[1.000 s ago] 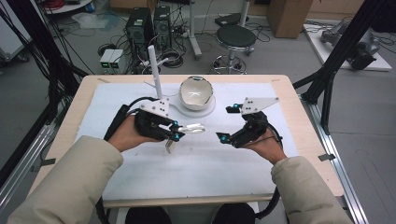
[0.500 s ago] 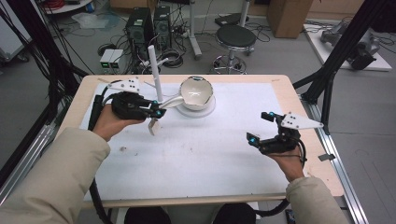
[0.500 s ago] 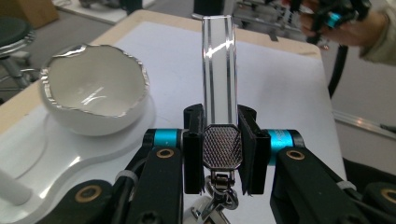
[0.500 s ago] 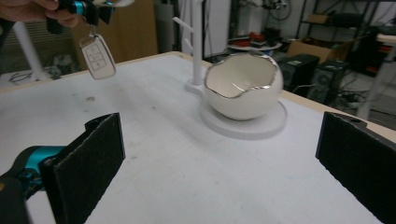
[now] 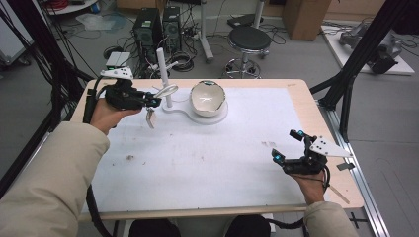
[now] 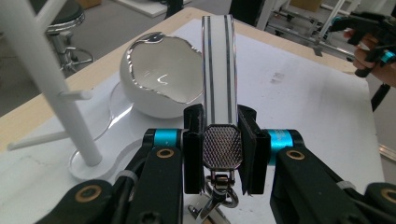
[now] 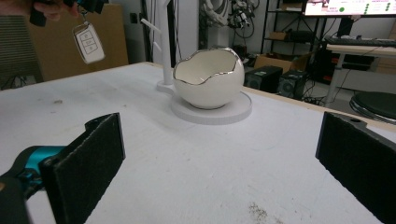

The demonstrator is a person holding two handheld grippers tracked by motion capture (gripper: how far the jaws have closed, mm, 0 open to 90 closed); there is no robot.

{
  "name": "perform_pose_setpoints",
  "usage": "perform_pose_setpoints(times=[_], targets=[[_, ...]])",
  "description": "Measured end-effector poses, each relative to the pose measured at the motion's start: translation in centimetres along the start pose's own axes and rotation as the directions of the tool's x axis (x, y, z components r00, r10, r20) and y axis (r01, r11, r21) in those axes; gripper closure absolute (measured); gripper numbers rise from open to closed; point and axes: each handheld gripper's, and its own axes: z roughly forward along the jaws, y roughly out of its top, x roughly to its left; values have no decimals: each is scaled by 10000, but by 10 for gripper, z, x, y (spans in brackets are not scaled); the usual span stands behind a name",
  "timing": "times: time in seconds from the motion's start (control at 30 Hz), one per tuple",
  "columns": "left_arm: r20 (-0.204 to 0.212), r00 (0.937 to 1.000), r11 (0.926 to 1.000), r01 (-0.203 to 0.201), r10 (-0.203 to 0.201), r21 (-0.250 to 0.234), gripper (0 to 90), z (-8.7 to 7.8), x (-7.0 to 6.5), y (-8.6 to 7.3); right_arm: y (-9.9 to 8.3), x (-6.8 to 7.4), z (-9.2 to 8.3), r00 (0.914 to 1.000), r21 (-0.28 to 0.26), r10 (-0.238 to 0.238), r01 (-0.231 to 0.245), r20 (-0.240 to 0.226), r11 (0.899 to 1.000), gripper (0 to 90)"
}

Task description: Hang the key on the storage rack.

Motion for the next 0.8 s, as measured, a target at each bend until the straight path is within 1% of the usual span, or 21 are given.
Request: perform_pose_setpoints(times=[0.07, 0.13, 0.2, 0.27, 0.33, 0.4, 0.43, 0.5, 0.53, 0.57, 0.63, 0.67, 0.7, 0.73, 0.8], targets=[[-34, 9998, 9998, 196, -196, -22, 742, -1, 7, -2, -4, 0, 1, 10000, -33, 1, -1, 55, 10000, 3], [-163, 9991, 9992, 403, -403, -52, 742, 0, 12, -4, -8, 0, 2, 9999, -72, 74, -73, 78, 9999, 3], [-243, 9980, 9983, 578, -577, 46, 742, 0, 18, -7, -11, 1, 5, 10000, -70, 52, -51, 56, 10000, 3], [-297, 9963, 9967, 806, -804, 63, 742, 1, 24, -9, -14, 2, 7, 9999, -15, 114, -114, 17, 9999, 3], [-389, 9943, 9950, 995, -991, 73, 742, 2, 29, -12, -17, 2, 9, 10000, -6, 34, -34, 4, 10000, 4], [-509, 9920, 9933, 1158, -1154, 53, 742, 4, 34, -13, -19, 3, 11, 10000, -11, 51, -51, 3, 10000, 3], [-498, 9909, 9921, 1250, -1247, 40, 742, 5, 36, -14, -20, 3, 12, 10000, 20, 64, -64, 5, 10000, 3], [-599, 9895, 9912, 1323, -1313, 115, 742, 6, 39, -16, -22, 3, 13, 10000, 28, 35, -35, 17, 10000, 3], [-620, 9885, 9902, 1388, -1378, 129, 742, 8, 41, -17, -23, 3, 13, 10000, 82, 97, -97, 17, 9999, 3], [-671, 9882, 9902, 1389, -1376, 158, 742, 8, 42, -17, -25, 2, 13, 10000, 40, 43, -44, 39, 10000, 3], [-691, 9871, 9891, 1459, -1444, 171, 742, 10, 44, -18, -27, 2, 13, 9999, 95, 154, -155, 64, 9998, 4], [-758, 9863, 9887, 1484, -1465, 200, 742, 11, 45, -19, -28, 2, 13, 9999, 43, 62, -63, 117, 10000, 3], [-781, 9867, 9892, 1449, -1426, 238, 742, 12, 46, -19, -29, 2, 13, 9998, 118, 165, -166, 83, 9998, 4], [-829, 9860, 9888, 1471, -1445, 251, 742, 13, 47, -20, -30, 2, 13, 9999, 121, 138, -139, 103, 9998, 4], [-869, 9848, 9881, 1529, -1506, 197, 742, 14, 50, -21, -32, 2, 14, 9999, 24, 110, -110, 106, 9999, 4]])
